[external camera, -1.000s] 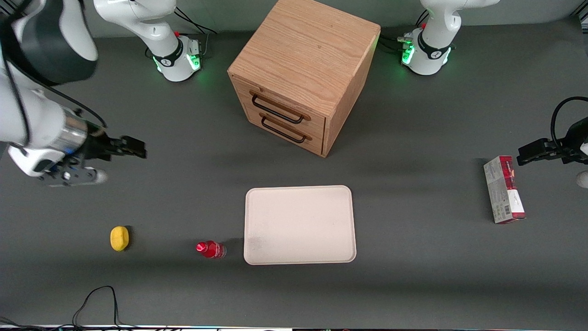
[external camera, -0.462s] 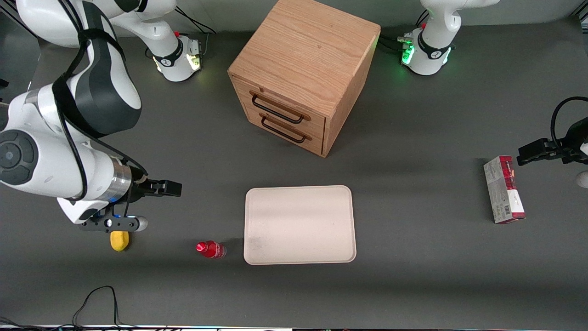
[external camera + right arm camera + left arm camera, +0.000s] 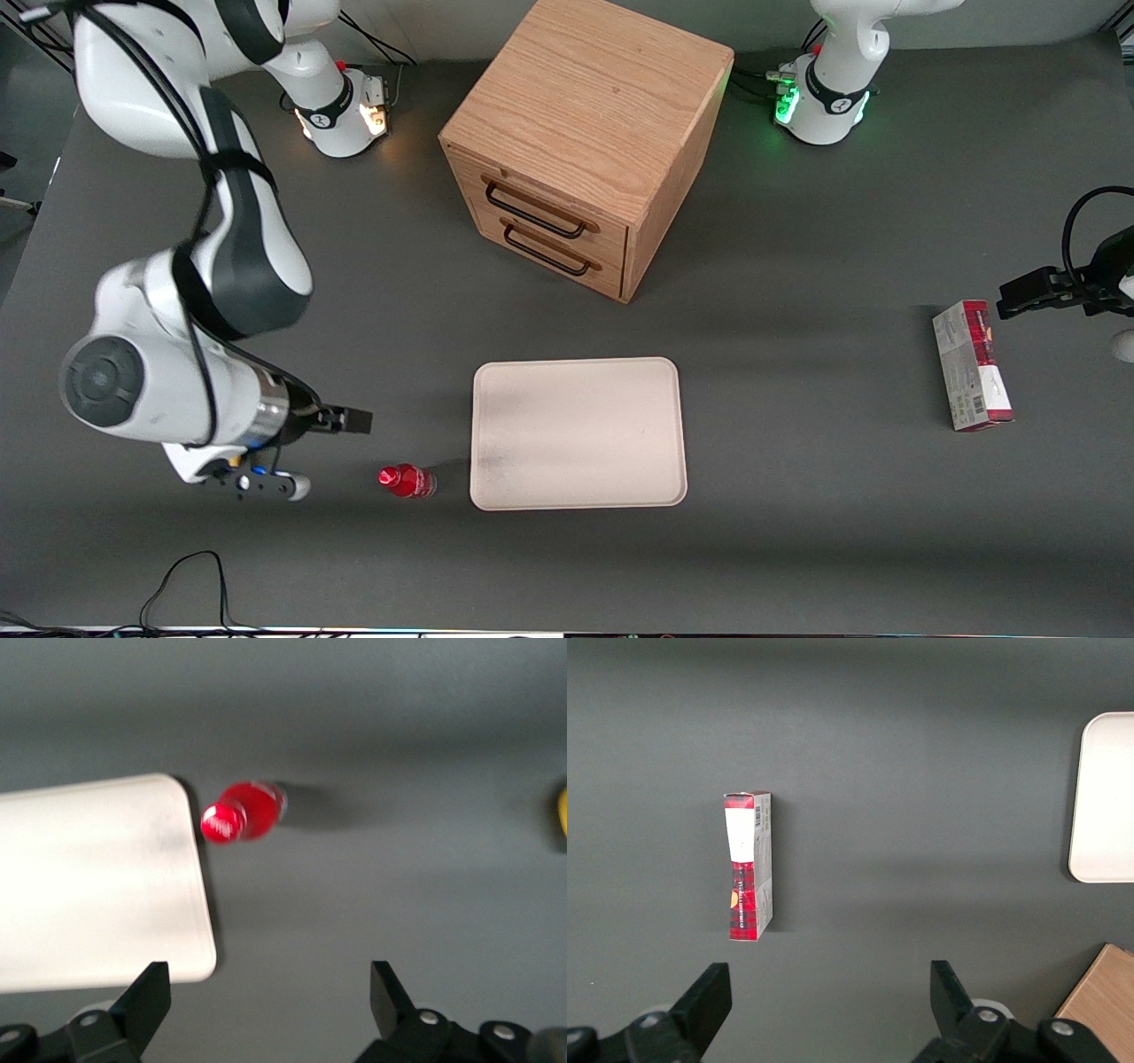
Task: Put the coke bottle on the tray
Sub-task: 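Close the right gripper around the bottle's cap end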
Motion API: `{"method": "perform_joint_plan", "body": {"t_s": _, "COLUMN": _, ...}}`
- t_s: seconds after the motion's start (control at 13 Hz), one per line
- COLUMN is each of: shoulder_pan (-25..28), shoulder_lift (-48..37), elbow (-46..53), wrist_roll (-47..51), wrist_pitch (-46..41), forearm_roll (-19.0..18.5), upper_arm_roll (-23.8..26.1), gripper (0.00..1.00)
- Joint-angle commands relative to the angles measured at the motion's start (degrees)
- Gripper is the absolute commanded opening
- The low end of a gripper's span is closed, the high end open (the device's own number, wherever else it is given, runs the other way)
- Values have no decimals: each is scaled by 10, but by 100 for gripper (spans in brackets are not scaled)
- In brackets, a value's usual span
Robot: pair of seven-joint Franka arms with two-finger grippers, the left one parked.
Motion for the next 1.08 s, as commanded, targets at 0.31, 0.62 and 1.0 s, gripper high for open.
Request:
{"method": "perform_joint_plan", "body": {"t_s": 0.31, "shoulder_pan": 30, "shoulder_lift": 78, "elbow": 33, "wrist_roll": 20, "wrist_pitch": 104, "forearm_roll": -31, "upper_arm_roll": -2, "gripper": 100}}
{"method": "perform_joint_plan", "body": {"t_s": 0.62, "shoulder_pan": 29, "shoulder_lift": 111, "elbow": 59, "wrist_roll": 11, "wrist_pitch": 112, "forearm_roll": -39, "upper_arm_roll": -3, "gripper": 100}}
{"method": "perform_joint_plan", "body": {"t_s": 1.0, "shoulder_pan": 28, "shoulder_lift": 130, "elbow": 69, "wrist_roll": 11, "wrist_pitch": 130, "forearm_roll": -39, "upper_arm_roll": -1, "gripper": 99}}
